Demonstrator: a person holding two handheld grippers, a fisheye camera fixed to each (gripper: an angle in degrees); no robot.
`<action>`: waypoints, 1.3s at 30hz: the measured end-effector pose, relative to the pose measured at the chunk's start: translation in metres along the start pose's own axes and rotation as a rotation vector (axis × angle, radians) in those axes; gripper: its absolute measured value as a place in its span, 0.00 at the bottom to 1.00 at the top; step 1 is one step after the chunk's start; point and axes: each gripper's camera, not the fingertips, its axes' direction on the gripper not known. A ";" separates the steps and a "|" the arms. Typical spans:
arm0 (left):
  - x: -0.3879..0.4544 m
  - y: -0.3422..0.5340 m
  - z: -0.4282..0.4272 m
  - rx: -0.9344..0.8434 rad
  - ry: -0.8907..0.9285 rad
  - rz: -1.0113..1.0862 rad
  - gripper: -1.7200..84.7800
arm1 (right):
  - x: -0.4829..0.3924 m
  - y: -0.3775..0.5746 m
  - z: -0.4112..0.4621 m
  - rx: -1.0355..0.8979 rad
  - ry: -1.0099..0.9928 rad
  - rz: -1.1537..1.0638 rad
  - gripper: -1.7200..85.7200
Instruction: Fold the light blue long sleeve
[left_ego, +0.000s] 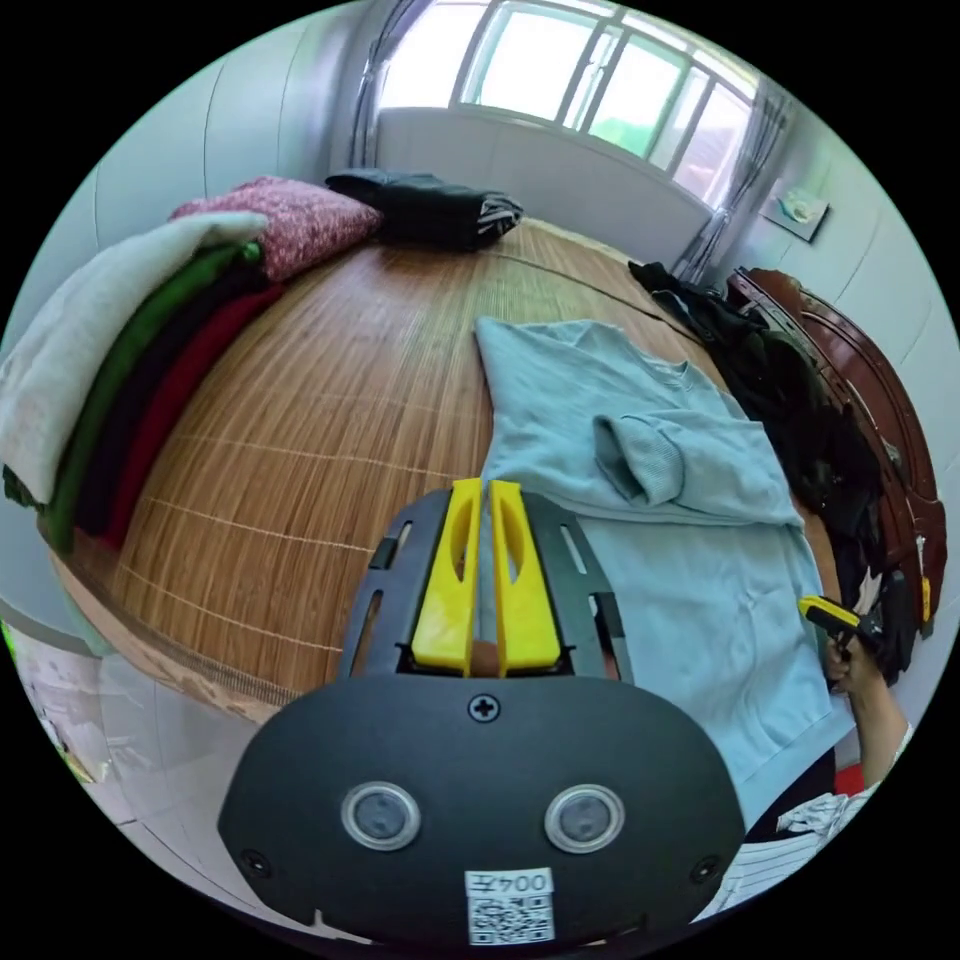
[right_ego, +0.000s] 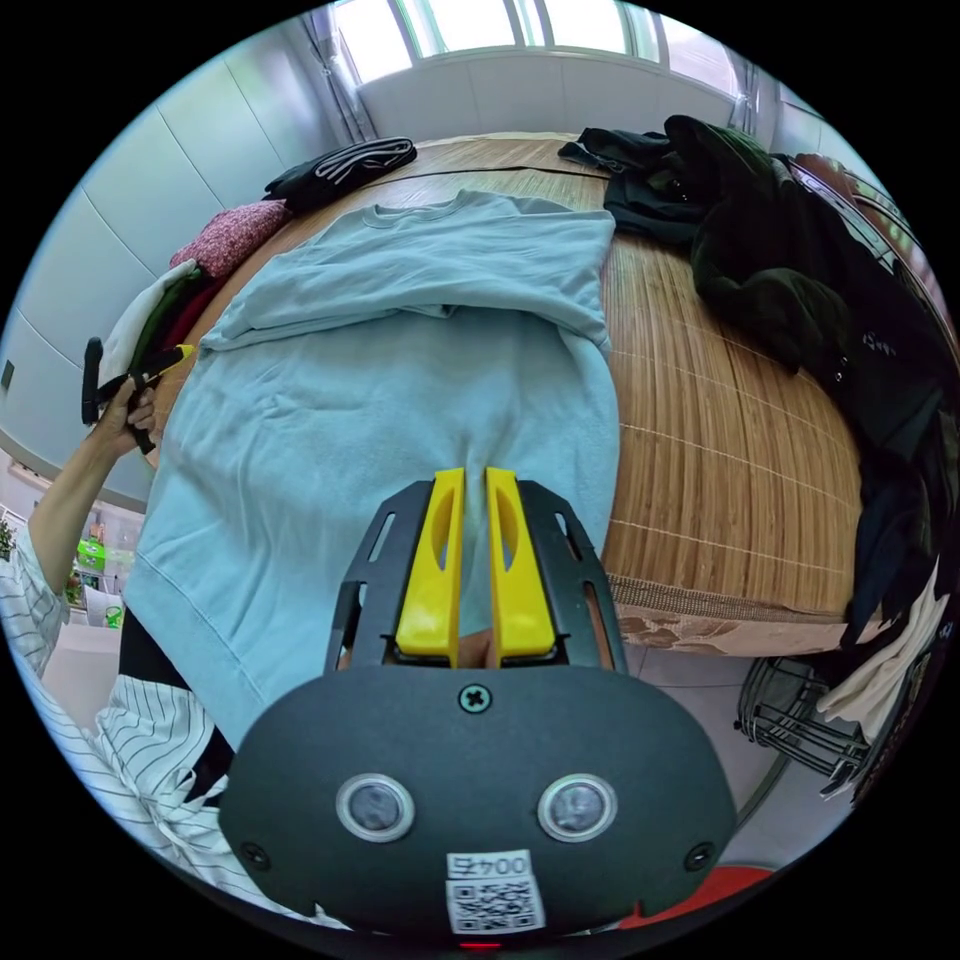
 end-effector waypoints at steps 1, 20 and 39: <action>0.011 0.001 -0.015 0.039 -0.012 0.024 0.04 | 0.000 0.001 0.000 0.001 -0.001 0.001 0.06; 0.064 0.092 -0.098 -0.046 0.205 -0.006 0.02 | 0.001 0.008 -0.014 0.013 -0.049 0.030 0.07; 0.027 0.137 -0.069 -0.115 0.271 -0.161 0.02 | -0.239 -0.113 -0.036 0.291 0.081 -0.678 0.16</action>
